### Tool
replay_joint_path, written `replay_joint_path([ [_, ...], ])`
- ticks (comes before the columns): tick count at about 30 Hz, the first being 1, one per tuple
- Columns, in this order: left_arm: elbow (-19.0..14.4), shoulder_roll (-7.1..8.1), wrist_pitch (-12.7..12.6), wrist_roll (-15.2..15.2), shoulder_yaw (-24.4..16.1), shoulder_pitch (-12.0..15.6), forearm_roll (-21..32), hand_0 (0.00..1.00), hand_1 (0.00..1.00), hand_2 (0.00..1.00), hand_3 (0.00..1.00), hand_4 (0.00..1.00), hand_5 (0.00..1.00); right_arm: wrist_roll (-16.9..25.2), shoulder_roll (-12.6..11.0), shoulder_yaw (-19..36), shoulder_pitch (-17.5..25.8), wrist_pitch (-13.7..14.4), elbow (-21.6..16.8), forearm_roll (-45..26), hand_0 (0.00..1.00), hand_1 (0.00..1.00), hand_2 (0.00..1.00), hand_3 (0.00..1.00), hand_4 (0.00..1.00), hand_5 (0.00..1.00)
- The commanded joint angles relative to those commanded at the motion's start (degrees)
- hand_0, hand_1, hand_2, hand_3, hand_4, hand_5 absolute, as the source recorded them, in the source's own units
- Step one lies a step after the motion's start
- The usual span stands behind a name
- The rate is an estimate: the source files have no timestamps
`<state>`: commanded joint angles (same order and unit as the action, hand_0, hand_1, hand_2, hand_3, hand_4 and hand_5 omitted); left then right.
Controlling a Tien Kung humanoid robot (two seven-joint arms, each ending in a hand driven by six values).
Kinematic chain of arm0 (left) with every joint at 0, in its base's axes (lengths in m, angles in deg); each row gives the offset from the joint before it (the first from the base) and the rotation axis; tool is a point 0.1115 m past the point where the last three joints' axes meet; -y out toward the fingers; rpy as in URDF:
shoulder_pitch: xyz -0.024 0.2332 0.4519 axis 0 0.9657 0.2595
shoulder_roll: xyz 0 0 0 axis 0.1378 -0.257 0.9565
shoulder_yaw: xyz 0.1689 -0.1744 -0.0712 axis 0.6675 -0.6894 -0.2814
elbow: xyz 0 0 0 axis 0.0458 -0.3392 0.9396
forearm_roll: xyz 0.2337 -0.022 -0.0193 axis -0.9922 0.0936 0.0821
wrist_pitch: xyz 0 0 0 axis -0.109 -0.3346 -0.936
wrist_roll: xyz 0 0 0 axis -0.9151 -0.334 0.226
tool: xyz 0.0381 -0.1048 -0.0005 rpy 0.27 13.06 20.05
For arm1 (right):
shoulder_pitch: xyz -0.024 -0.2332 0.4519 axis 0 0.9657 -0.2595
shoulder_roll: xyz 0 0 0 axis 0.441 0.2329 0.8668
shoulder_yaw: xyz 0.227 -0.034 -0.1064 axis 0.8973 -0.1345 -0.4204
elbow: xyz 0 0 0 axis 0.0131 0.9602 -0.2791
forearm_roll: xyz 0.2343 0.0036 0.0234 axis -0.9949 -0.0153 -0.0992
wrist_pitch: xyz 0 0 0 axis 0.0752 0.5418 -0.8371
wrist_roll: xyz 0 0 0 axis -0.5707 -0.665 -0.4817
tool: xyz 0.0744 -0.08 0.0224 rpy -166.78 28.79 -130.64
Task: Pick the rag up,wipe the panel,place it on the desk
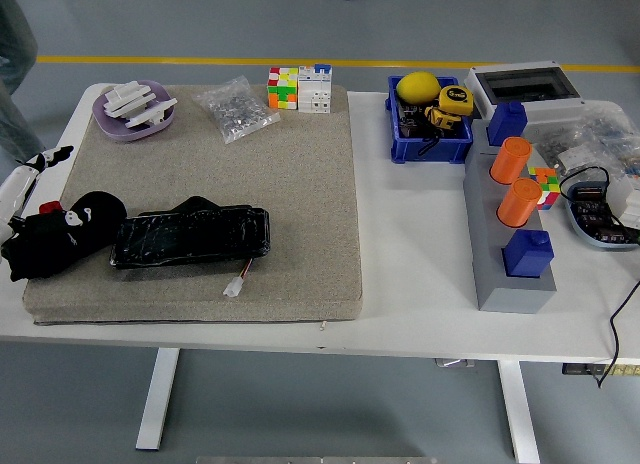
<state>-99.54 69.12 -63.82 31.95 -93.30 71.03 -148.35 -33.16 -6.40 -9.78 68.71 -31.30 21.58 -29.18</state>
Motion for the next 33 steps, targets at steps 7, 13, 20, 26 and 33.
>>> replay_joint_path([
  [7,4.5,0.15,-0.7,1.3,1.5,-1.6,-1.8,0.986,0.938,0.903,0.85,0.878,0.265,0.0,-0.2,-0.6,-0.1,0.1,0.0,-0.4,0.532,0.605,0.653,0.581,0.998,0.476],
  [13,8.9,0.53,-2.1,2.2,2.4,-3.4,-3.1,0.918,0.902,0.869,0.821,0.863,0.204,0.0,-0.3,-0.6,-0.2,0.0,0.0,0.0,0.535,0.605,0.652,0.58,0.998,0.475],
  [20,12.4,0.62,-3.5,2.9,3.7,-4.7,-3.1,0.839,0.857,0.832,0.728,0.748,0.1,0.4,-0.4,1.1,-0.2,-0.4,0.0,2.3,0.534,0.604,0.653,0.581,0.998,0.474],
  [26,12.8,0.39,-4.6,2.5,4.0,-4.7,-3.7,0.489,0.578,0.681,0.571,0.485,0.024,0.7,-0.4,1.9,-0.2,-0.4,0.0,3.2,0.53,0.604,0.652,0.58,0.998,0.475],
  [33,12.7,0.26,-5.1,1.7,4.5,-4.4,-4.0,0.329,0.407,0.577,0.492,0.14,0.002,0.8,-0.4,1.7,-0.1,-0.4,0.0,2.8,0.534,0.603,0.652,0.579,0.998,0.474],
])
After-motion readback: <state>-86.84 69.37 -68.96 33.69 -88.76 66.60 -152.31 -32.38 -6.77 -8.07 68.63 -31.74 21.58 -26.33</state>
